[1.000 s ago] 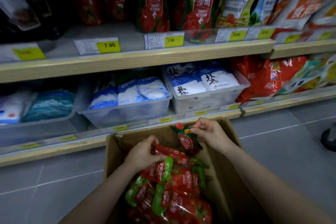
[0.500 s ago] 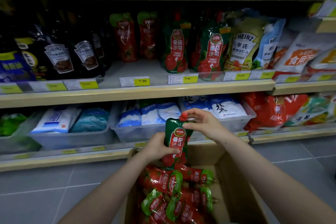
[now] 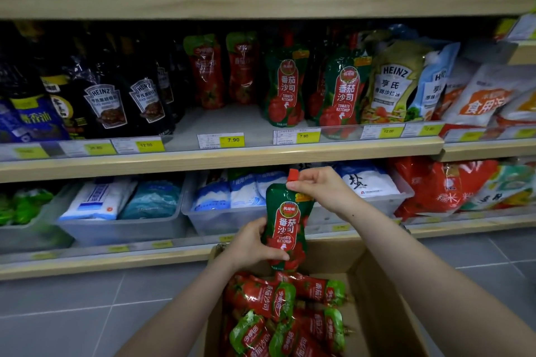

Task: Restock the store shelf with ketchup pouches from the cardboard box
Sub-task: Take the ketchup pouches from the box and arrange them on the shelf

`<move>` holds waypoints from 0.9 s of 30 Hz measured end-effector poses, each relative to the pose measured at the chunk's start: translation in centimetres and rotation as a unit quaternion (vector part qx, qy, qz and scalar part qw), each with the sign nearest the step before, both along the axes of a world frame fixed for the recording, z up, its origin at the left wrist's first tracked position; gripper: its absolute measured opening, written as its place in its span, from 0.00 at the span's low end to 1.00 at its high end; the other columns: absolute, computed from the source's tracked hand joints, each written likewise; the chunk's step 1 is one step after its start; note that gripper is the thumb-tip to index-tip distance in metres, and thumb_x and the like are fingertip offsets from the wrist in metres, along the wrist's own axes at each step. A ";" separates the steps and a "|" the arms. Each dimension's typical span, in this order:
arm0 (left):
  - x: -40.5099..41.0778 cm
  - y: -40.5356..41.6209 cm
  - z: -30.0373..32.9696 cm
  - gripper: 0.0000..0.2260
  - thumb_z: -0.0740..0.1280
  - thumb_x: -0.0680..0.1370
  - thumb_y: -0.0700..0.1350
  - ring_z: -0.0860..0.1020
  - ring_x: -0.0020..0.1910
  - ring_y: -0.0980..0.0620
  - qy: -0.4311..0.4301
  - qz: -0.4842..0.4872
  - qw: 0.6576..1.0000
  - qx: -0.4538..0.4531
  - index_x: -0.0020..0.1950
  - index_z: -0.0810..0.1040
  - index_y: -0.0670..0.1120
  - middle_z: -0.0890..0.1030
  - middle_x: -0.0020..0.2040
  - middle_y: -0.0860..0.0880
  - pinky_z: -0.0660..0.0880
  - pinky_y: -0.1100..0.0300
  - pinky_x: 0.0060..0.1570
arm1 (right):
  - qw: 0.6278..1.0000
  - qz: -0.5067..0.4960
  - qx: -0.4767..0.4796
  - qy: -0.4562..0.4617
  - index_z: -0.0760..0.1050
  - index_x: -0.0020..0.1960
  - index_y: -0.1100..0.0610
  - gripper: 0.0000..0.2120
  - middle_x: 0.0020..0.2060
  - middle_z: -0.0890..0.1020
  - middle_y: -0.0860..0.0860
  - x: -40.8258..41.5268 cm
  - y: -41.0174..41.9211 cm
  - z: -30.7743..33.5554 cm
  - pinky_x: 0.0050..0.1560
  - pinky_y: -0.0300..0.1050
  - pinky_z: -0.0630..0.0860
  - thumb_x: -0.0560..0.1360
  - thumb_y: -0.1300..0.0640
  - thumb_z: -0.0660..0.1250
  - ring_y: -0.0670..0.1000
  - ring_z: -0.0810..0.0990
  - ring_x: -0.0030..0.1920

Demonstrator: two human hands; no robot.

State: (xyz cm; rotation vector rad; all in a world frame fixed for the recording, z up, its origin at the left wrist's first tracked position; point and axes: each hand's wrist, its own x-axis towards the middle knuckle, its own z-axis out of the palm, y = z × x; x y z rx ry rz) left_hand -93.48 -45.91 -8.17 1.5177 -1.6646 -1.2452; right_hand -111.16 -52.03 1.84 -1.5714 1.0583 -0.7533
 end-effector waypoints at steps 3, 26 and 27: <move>-0.3 -0.3 0.1 0.28 0.79 0.62 0.45 0.78 0.54 0.58 0.036 0.023 0.999 0.011 0.57 0.72 0.54 0.79 0.54 0.55 0.77 0.61 0.53 | 0.998 -0.029 0.017 -0.052 0.79 0.42 0.53 0.02 0.36 0.85 0.46 -0.3 0.2 -1.4 0.36 0.32 0.76 0.70 0.57 0.71 0.42 0.83 0.37; -0.9 -1.0 0.7 0.25 0.78 0.63 0.52 0.79 0.51 0.59 0.073 0.066 0.993 -0.072 0.56 0.71 0.55 0.80 0.51 0.56 0.77 0.66 0.49 | 0.992 -0.102 0.054 -0.057 0.74 0.47 0.53 0.17 0.43 0.82 0.48 0.3 1.4 -4.6 0.36 0.34 0.77 0.64 0.63 0.76 0.43 0.81 0.41; -0.4 -1.4 1.2 0.24 0.77 0.65 0.51 0.79 0.51 0.56 0.078 0.083 0.990 -0.082 0.57 0.72 0.53 0.80 0.51 0.53 0.76 0.65 0.50 | 0.991 -0.113 0.044 -0.053 0.74 0.47 0.53 0.17 0.42 0.81 0.48 0.1 1.2 -4.2 0.37 0.36 0.78 0.64 0.63 0.76 0.43 0.81 0.41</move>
